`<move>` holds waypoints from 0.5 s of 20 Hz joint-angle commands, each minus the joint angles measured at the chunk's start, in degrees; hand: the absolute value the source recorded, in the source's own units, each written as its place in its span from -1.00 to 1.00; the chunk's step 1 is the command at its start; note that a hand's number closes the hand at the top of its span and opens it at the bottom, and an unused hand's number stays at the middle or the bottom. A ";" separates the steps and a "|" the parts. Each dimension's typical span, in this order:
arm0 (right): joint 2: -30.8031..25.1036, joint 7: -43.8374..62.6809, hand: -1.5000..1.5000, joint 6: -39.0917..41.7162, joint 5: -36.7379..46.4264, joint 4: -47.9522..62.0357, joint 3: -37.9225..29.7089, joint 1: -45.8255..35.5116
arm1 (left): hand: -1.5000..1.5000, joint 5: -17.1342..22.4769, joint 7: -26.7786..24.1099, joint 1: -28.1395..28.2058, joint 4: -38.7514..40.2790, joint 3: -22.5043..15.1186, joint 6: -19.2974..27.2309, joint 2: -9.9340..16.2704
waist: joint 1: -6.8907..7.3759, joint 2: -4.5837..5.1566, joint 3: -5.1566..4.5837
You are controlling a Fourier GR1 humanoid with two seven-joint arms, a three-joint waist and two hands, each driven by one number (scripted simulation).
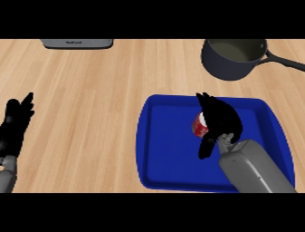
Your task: Pick the can from the tray and place it in the pot
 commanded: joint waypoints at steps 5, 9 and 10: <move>5.79 -1.85 -1.00 0.15 3.29 5.63 -3.57 -1.36 | 0.00 -3.10 -2.64 0.17 2.33 2.32 -1.25 -2.24 | 0.02 0.01 0.00; 3.89 -8.33 -1.00 -3.20 6.12 9.26 -4.76 1.32 | 0.00 -2.18 0.67 1.79 -1.84 3.80 -3.39 -2.40 | 0.10 -0.01 0.01; 5.21 -9.92 -1.00 -3.91 5.84 16.01 -6.91 -4.48 | 0.00 -4.24 -1.39 -0.35 1.92 2.31 -1.55 -4.29 | 0.19 0.09 0.01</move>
